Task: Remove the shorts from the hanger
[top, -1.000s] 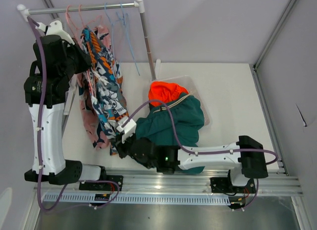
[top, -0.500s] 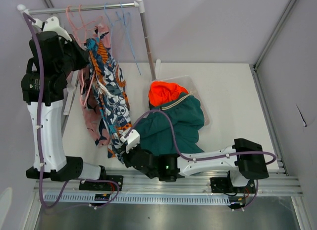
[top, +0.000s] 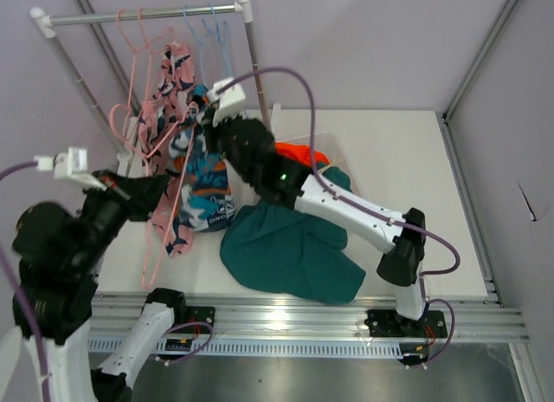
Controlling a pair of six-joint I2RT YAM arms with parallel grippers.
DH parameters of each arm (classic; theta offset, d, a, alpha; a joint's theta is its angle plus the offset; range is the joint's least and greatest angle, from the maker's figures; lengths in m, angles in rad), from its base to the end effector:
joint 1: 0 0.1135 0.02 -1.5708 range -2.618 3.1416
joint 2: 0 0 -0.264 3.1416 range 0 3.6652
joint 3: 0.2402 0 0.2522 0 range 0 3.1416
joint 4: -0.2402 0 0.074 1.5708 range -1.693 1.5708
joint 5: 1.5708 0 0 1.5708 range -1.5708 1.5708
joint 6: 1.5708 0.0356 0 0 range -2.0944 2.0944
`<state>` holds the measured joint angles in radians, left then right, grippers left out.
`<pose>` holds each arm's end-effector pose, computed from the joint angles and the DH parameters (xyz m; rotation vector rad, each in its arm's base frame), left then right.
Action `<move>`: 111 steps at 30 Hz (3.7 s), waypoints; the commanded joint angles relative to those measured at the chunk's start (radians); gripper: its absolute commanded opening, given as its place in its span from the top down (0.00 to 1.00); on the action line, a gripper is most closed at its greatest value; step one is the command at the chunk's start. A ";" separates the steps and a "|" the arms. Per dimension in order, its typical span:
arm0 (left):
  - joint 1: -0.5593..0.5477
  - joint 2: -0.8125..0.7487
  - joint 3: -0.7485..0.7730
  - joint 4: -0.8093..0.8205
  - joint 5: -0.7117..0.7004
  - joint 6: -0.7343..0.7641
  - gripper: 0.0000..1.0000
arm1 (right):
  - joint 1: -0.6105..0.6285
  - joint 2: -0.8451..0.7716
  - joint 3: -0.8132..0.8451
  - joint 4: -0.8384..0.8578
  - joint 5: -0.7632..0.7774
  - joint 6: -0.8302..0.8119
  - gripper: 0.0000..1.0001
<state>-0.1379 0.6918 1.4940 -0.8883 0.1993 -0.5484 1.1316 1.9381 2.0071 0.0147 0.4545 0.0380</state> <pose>0.0509 -0.0142 0.4904 -0.1931 1.6898 -0.6822 0.2100 0.4103 0.4455 -0.4514 1.4570 0.6028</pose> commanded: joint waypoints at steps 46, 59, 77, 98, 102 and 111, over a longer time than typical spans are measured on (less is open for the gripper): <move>-0.075 -0.139 -0.158 0.041 -0.158 0.025 1.00 | -0.260 -0.446 -1.094 0.035 0.173 0.600 1.00; -0.075 -0.140 -0.140 0.017 -0.192 0.039 1.00 | -0.654 -0.124 -0.902 -0.108 -0.186 0.778 1.00; -0.075 -0.120 -0.144 0.011 -0.221 0.048 1.00 | -1.053 -0.079 -0.734 -0.217 0.049 0.743 0.96; -0.075 -0.136 -0.163 0.005 -0.222 0.047 1.00 | -0.844 -0.494 -0.594 -0.120 -0.021 0.252 0.01; -0.075 -0.150 -0.173 0.008 -0.215 0.042 1.00 | -0.724 -0.611 -0.630 -0.202 0.073 0.230 0.00; -0.075 -0.175 -0.206 0.023 -0.172 0.041 1.00 | -0.694 -0.702 -0.905 -0.396 0.067 0.408 0.01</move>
<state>-0.2073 0.5274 1.2980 -0.8993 -0.0002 -0.5152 0.4641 1.2125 1.1931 -0.2451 0.5087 0.3691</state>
